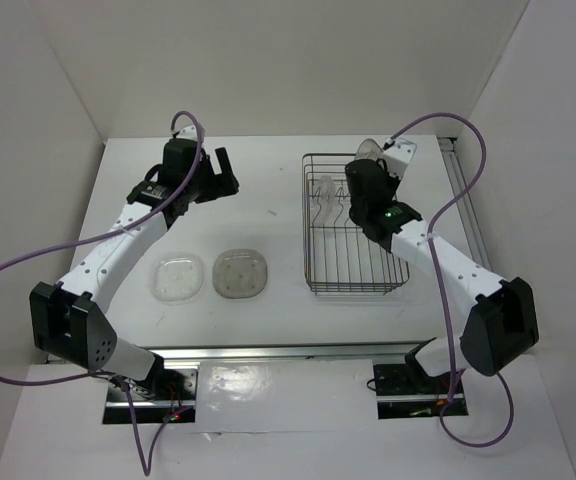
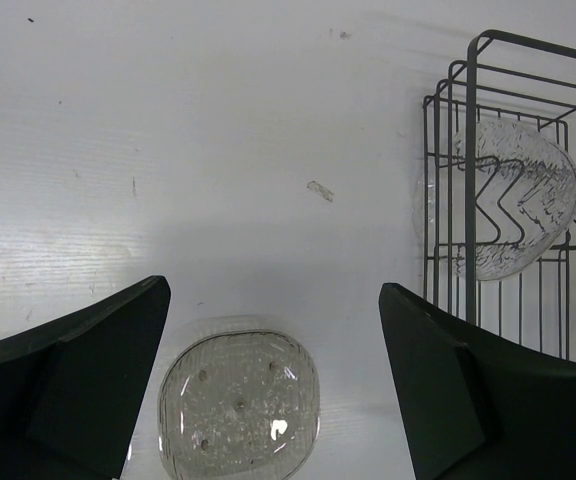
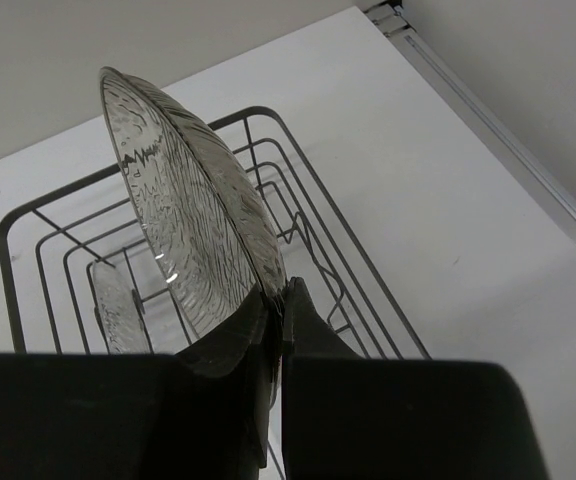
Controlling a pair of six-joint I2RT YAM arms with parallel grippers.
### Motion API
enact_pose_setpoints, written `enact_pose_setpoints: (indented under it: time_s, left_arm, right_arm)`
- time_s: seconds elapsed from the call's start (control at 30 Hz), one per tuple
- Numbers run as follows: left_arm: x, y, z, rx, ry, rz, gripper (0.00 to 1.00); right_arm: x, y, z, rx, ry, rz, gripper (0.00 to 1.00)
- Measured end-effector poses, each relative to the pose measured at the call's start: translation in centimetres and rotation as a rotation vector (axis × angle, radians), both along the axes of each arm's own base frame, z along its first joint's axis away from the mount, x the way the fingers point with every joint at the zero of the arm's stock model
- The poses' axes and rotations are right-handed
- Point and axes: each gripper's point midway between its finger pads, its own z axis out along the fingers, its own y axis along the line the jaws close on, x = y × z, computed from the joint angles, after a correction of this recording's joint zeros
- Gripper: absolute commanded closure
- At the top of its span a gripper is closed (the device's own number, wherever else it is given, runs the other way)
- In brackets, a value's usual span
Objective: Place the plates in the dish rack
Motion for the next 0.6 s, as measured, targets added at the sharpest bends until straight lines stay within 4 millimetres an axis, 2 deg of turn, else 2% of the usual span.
enact_pose_setpoints:
  time_s: [0.33,0.6]
  left_arm:
    - [-0.1,0.2,-0.1,0.006,0.006,0.007,0.0]
    - [-0.1,0.2,-0.1,0.007,0.005,0.007,0.0]
  right_arm:
    - [0.8,2.0,-2.9,-0.013,0.056,0.026,1.0]
    - [1.3,2.7,-4.9,-0.016,0.087,0.024,1.0]
